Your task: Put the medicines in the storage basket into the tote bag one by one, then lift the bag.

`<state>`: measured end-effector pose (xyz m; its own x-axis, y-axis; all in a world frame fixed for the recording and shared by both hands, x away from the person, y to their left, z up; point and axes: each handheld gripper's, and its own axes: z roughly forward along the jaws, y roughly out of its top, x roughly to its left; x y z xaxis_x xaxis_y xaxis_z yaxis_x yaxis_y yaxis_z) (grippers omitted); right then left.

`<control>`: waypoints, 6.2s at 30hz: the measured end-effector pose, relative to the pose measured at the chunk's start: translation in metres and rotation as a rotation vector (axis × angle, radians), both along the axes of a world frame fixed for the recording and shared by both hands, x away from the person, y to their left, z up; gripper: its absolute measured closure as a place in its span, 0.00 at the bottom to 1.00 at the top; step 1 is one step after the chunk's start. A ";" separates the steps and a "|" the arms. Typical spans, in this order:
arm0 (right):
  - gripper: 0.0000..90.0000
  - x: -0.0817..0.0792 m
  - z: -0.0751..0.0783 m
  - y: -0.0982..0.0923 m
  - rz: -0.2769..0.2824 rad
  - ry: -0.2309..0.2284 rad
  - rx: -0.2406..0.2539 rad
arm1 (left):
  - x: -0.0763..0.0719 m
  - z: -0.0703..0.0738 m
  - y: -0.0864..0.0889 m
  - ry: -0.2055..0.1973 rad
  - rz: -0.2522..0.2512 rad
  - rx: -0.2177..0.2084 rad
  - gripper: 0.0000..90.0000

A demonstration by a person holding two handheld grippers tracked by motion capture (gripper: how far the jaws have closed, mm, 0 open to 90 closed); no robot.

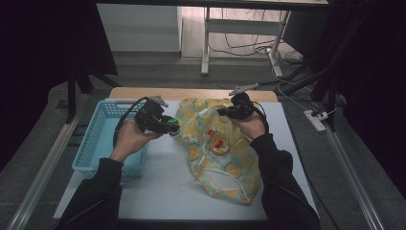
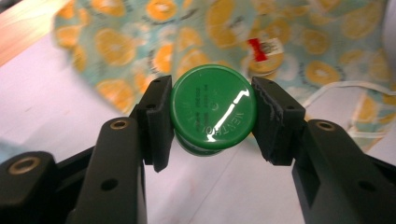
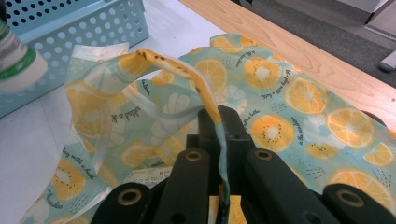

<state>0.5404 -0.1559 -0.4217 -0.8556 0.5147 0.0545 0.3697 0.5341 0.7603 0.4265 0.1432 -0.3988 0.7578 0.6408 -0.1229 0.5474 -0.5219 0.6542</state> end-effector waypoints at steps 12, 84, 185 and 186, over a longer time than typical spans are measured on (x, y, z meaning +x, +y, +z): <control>1.00 0.003 -0.001 0.000 -0.005 -0.006 0.000 | 0.010 -0.008 -0.068 -0.002 -0.117 0.014 0.58; 1.00 0.007 -0.005 -0.005 -0.036 -0.001 -0.003 | 0.043 -0.042 -0.122 -0.047 -0.073 -0.015 0.21; 1.00 -0.008 -0.004 -0.006 -0.002 -0.003 0.007 | -0.020 -0.127 -0.142 -0.035 -0.273 0.110 0.55; 1.00 -0.008 -0.004 -0.006 -0.002 -0.003 0.007 | -0.020 -0.126 -0.142 -0.032 -0.271 0.111 0.58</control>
<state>0.5320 -0.1623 -0.4261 -0.8547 0.5162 0.0553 0.3684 0.5279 0.7653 0.4068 0.0007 -0.5249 0.9056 0.4224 -0.0369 0.3582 -0.7155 0.5998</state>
